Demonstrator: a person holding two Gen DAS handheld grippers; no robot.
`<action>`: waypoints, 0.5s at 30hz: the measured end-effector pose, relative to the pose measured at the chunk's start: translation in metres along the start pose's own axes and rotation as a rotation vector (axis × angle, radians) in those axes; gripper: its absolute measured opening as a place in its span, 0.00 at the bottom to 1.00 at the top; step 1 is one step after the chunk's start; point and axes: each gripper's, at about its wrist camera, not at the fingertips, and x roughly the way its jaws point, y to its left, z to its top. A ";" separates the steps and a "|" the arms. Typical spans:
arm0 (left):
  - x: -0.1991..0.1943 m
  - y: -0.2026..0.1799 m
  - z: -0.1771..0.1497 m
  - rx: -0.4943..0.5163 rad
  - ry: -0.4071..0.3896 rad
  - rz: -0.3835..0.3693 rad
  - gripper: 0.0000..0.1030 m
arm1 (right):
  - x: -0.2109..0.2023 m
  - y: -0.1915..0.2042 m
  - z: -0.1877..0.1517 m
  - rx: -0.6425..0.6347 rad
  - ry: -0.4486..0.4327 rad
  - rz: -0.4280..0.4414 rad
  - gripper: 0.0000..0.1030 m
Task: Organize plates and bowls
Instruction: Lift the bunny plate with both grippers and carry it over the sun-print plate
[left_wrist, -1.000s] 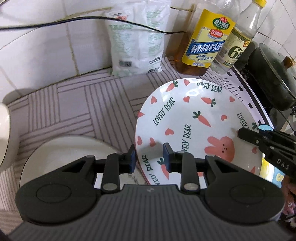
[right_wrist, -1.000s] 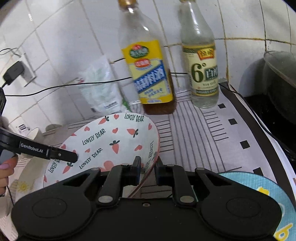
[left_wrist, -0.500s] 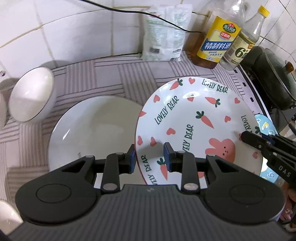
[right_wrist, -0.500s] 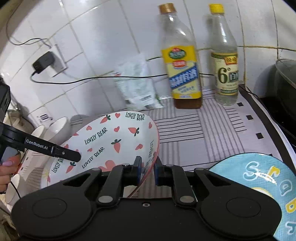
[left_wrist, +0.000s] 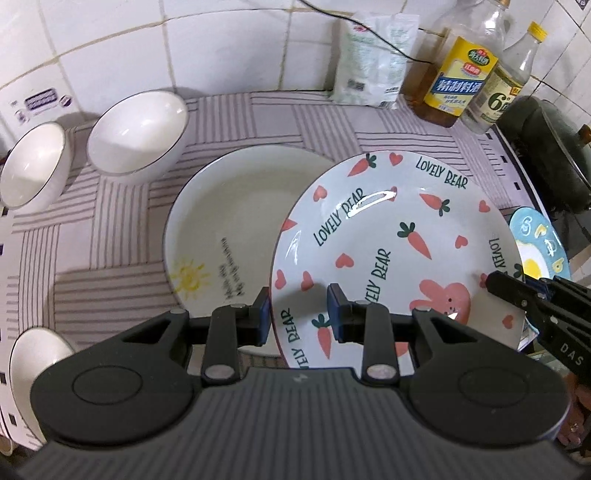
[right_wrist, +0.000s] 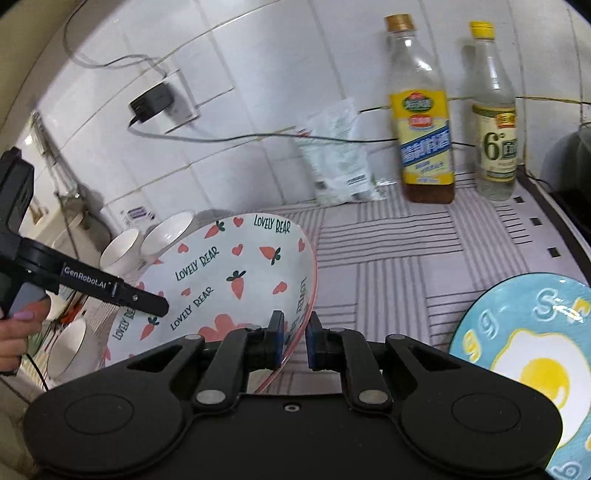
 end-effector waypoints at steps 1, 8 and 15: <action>-0.001 0.002 -0.003 -0.002 -0.002 0.003 0.28 | 0.000 0.002 -0.002 -0.001 0.003 0.006 0.16; 0.005 0.027 -0.015 -0.059 0.017 0.023 0.28 | 0.010 0.020 -0.015 0.003 0.019 0.018 0.16; 0.011 0.051 -0.014 -0.091 0.026 0.061 0.28 | 0.036 0.034 -0.022 0.023 0.049 0.047 0.16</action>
